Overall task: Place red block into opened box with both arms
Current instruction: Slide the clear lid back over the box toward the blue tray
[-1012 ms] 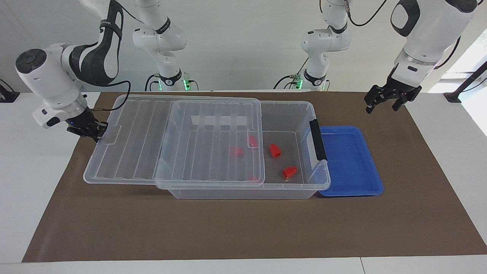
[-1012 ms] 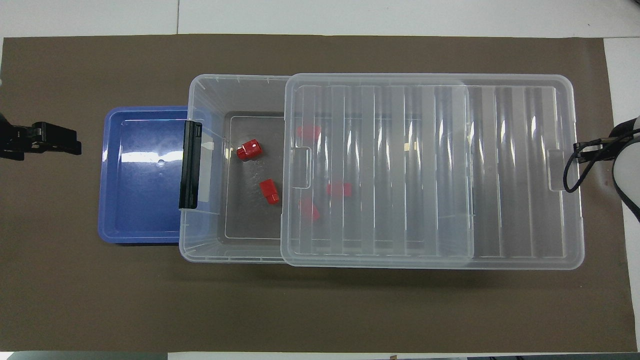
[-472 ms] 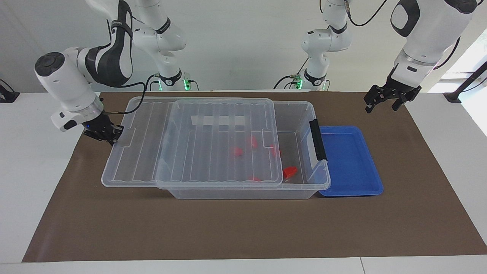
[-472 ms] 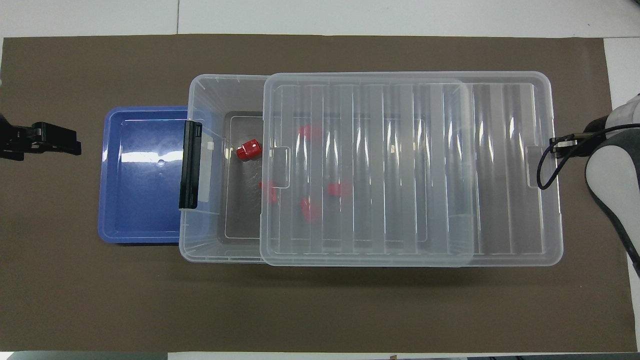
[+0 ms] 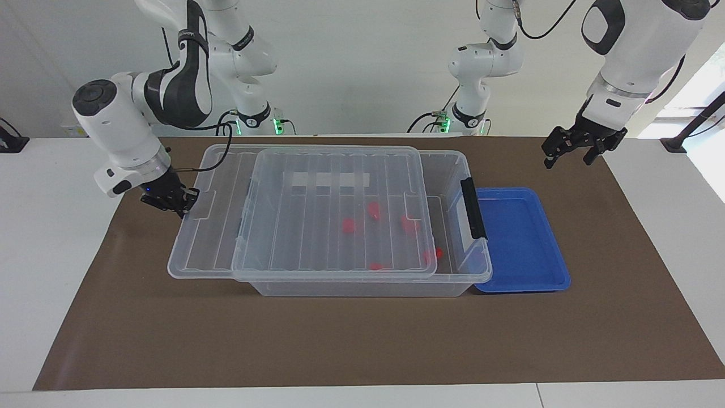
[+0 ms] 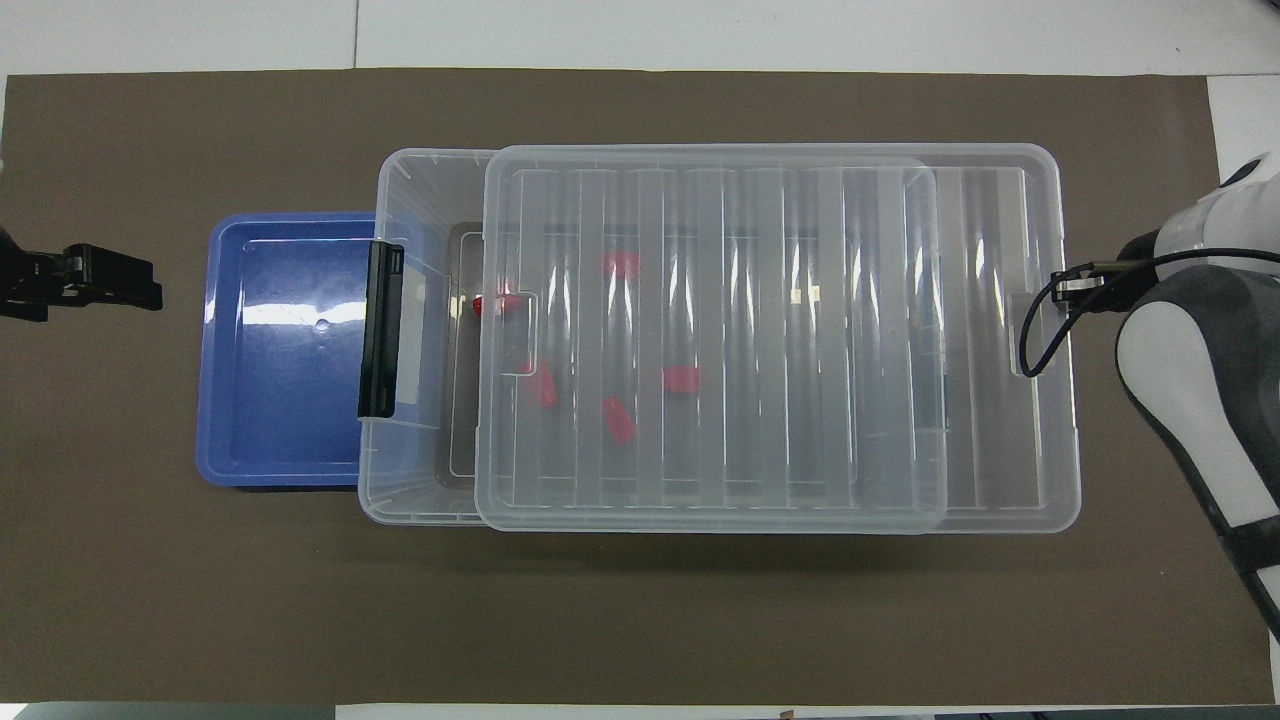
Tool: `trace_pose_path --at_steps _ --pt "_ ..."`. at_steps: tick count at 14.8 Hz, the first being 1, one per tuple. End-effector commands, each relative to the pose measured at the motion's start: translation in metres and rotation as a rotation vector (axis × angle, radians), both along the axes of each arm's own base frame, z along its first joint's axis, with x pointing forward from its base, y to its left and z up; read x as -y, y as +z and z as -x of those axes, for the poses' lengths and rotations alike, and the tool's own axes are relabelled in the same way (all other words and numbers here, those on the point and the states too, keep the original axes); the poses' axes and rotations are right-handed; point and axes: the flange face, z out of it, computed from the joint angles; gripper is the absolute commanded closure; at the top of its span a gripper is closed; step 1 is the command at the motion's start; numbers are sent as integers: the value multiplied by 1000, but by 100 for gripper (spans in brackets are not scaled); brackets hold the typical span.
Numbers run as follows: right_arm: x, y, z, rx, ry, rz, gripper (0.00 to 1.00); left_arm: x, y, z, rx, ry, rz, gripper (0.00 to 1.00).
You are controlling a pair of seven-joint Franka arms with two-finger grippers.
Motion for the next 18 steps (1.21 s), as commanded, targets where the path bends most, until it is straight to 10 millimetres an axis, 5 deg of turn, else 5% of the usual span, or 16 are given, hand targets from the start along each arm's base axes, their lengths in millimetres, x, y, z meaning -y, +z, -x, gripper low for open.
trace_pose_path --at_steps 1,18 --pt "-12 -2 6 20 -30 -16 100 -4 0 5 -8 -4 14 0" --pt "-70 -10 9 29 -96 -27 100 -4 1 6 -6 -2 14 0"
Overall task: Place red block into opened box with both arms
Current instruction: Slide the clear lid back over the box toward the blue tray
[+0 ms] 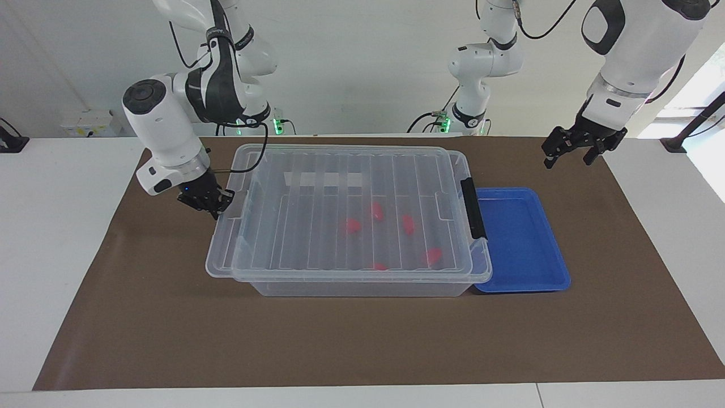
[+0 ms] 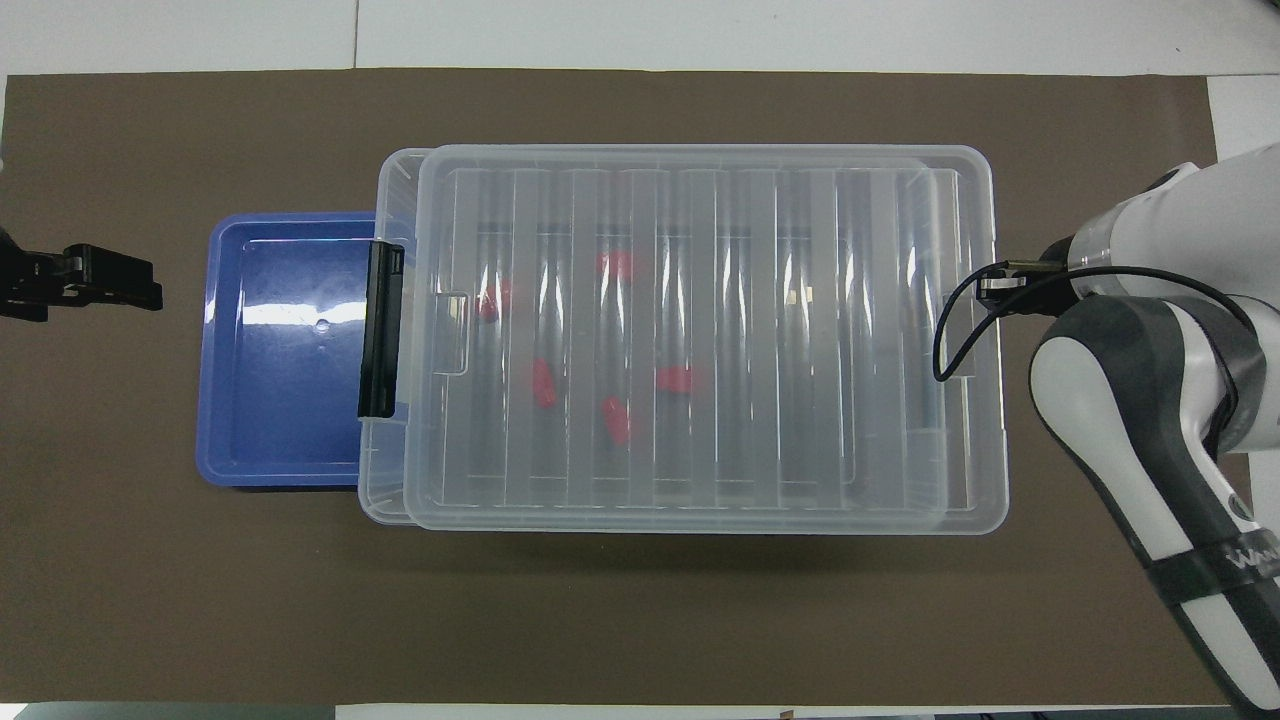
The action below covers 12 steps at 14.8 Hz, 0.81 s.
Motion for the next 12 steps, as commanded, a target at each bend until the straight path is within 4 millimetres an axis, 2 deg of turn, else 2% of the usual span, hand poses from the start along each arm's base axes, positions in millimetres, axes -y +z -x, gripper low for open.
trace_pose_path --at_steps 1,6,10,12 --pt "-8 -7 7 6 -29 -15 100 -4 1 6 -6 -3 14 0" --pt "-29 -10 8 0 -55 -21 100 -4 1 6 -6 -3 14 0" --pt "-29 -13 8 6 -56 -22 99 -4 1 6 -6 -4 14 0" --pt "-28 -13 8 1 -32 -19 91 -4 0 5 -8 -1 15 0"
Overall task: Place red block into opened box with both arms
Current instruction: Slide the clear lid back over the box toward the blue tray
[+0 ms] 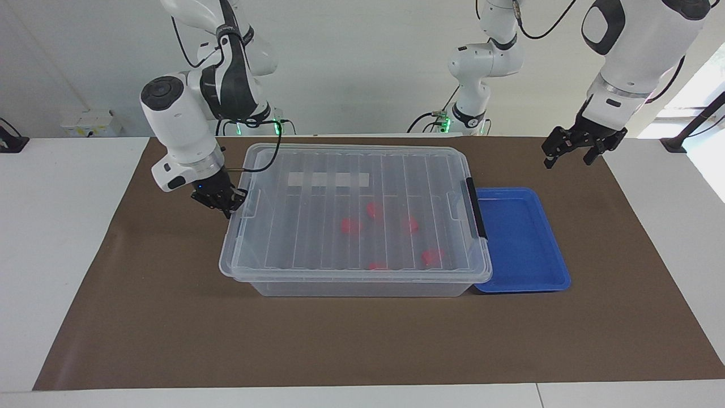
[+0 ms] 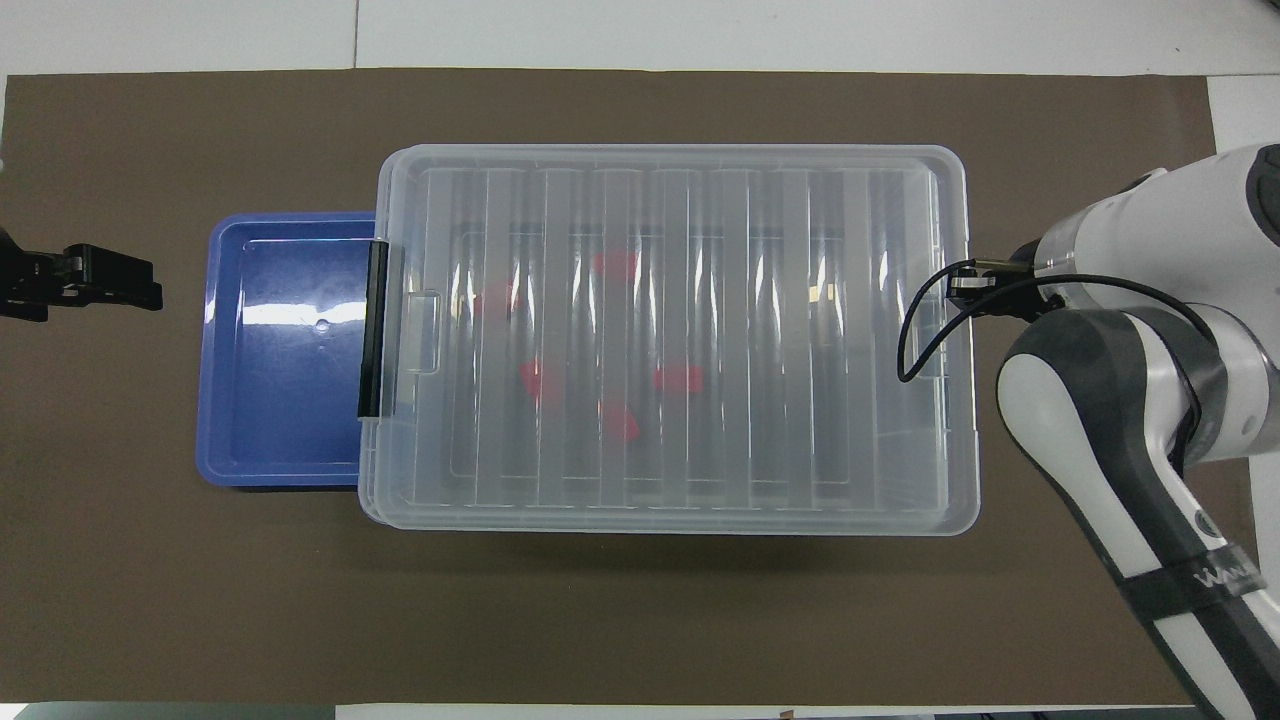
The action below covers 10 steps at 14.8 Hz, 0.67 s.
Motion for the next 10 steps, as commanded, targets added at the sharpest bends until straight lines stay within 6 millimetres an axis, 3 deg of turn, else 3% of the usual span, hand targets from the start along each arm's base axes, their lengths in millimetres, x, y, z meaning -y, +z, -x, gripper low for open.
trace_pose_path --at_steps 1,4,5,10 --pt "-2 -14 6 -9 26 -12 85 -4 1 6 -6 -3 14 0" --pt "0 -12 6 -19 66 -8 53 -4 1 6 -6 -1 15 0" --pt "2 -10 5 -27 93 -6 38 -4 1 6 -6 -3 14 0" --pt "31 27 1 -69 120 7 16 -4 0 5 -8 -4 14 0"
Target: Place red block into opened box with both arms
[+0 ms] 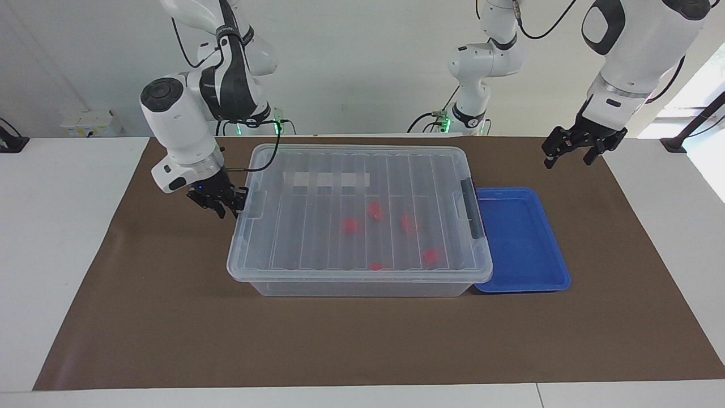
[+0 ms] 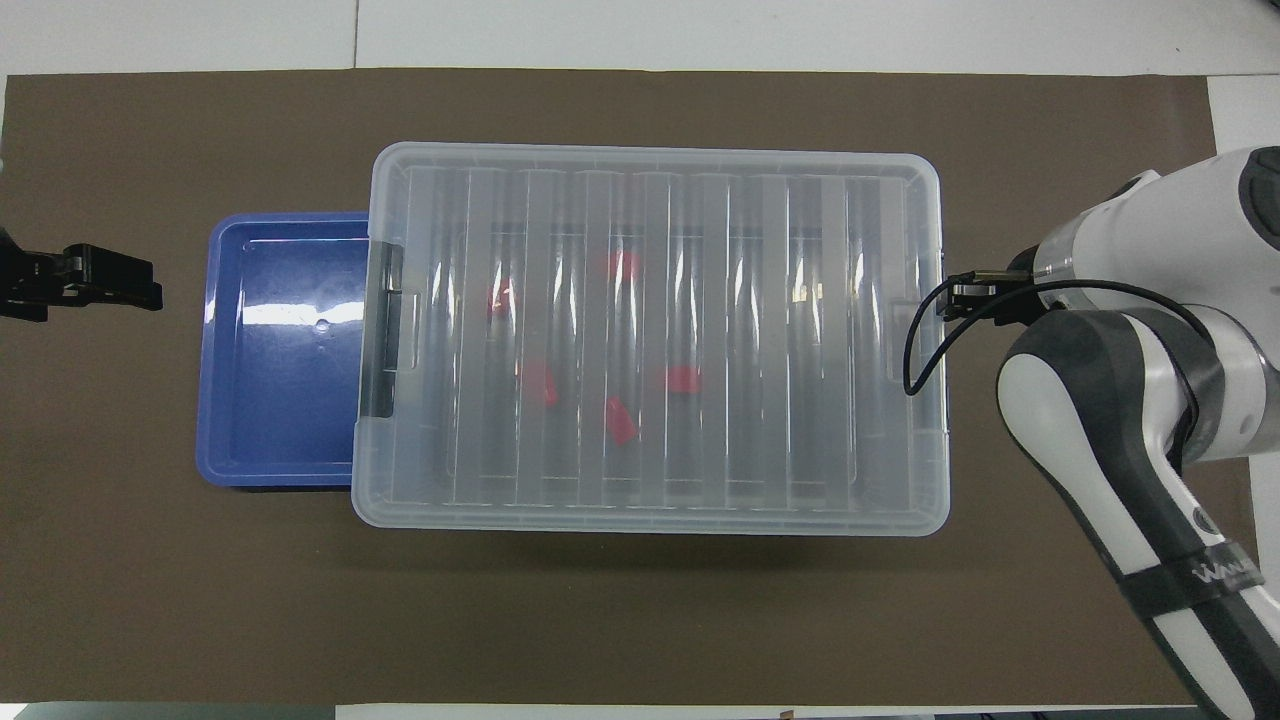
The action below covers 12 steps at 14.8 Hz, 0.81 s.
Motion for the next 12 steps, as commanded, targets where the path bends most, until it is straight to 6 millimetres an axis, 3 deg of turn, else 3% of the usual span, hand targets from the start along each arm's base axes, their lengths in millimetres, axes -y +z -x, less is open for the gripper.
trace_pose_path --at_steps 1,3,9,12 --pt "16 30 -3 -17 22 -3 10 -4 1 6 -6 -1 15 0" --pt "19 54 -3 -31 22 -3 0 -4 1 6 -6 -4 14 0" --pt "42 114 13 -55 -4 30 0 -4 1 6 -6 -4 14 0" --pt "38 134 28 -72 7 60 0 -4 0 5 -8 -4 14 0"
